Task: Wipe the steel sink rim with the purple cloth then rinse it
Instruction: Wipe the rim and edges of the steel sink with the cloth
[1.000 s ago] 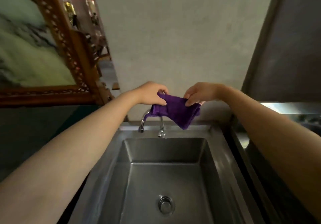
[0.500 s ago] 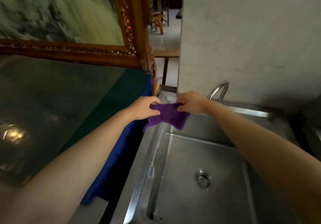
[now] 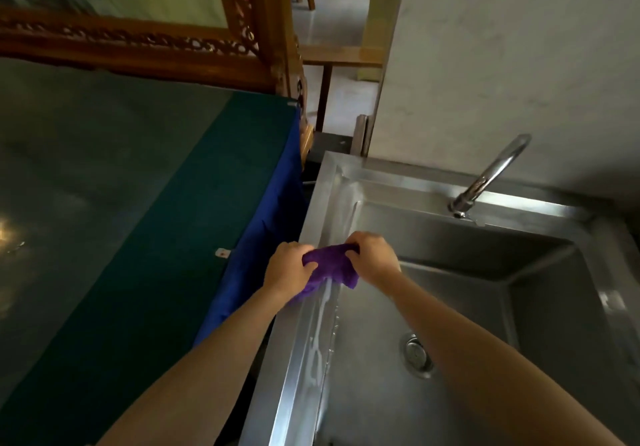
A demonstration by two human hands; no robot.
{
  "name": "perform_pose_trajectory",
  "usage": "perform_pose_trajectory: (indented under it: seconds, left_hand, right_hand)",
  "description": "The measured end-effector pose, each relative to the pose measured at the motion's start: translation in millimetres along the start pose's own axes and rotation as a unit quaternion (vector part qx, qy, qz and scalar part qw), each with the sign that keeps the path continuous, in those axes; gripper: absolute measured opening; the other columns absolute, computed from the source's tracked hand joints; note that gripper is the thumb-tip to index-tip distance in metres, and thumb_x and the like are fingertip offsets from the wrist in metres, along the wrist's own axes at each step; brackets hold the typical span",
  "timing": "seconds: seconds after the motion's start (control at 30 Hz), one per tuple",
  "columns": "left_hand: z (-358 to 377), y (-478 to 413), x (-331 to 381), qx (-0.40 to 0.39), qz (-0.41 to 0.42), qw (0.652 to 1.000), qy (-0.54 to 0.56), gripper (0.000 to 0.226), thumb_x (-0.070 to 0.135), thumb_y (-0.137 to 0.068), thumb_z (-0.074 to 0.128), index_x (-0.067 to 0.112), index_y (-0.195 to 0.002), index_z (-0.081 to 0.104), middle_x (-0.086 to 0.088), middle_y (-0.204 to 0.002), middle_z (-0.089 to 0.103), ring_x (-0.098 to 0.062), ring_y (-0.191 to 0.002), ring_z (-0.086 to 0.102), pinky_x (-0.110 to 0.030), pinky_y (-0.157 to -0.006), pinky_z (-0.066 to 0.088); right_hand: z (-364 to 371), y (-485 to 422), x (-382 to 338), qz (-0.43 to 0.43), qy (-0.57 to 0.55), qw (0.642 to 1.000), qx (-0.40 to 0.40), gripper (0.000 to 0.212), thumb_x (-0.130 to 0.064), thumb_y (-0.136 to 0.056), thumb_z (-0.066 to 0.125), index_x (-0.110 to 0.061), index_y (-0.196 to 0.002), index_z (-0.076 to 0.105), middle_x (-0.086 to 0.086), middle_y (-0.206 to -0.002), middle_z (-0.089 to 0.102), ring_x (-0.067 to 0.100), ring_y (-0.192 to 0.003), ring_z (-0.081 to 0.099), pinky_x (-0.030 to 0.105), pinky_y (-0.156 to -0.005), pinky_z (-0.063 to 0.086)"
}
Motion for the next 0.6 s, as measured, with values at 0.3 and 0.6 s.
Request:
perform_pose_trajectory:
  seconds: [0.3,0.6]
  left_hand:
    - [10,-45,-9,0.108,0.001,0.992,-0.070,0.026,0.029,-0.089,0.057,0.014,-0.108,0.067,-0.009,-0.104,0.060,-0.027,-0.099,0.048,-0.036,-0.082,0.039]
    - [13,-50,-16,0.153,0.044,0.987,0.005,0.050,0.042,-0.090,0.048,0.010,-0.129,0.052,-0.011,-0.131,0.055,-0.027,-0.122,0.046,-0.038,-0.101,0.040]
  right_hand:
    - [31,-34,-3,-0.035,0.035,0.985,0.164,0.031,-0.019,-0.086,0.045,0.001,-0.107,0.057,0.020,-0.108,0.056,0.039,-0.099,0.049,0.048,-0.087,0.045]
    - [76,-39,13,-0.078,-0.011,0.995,0.067,0.079,-0.061,-0.084,0.008,-0.016,-0.149,0.011,0.007,-0.159,0.008,0.023,-0.147,-0.001,0.031,-0.117,-0.004]
Point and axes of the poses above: each hand's wrist, its own y-axis away from the middle knuckle, its own z-axis out of the palm, x = y × z, the point moved 9 cm from there along -y, towards the middle knuckle
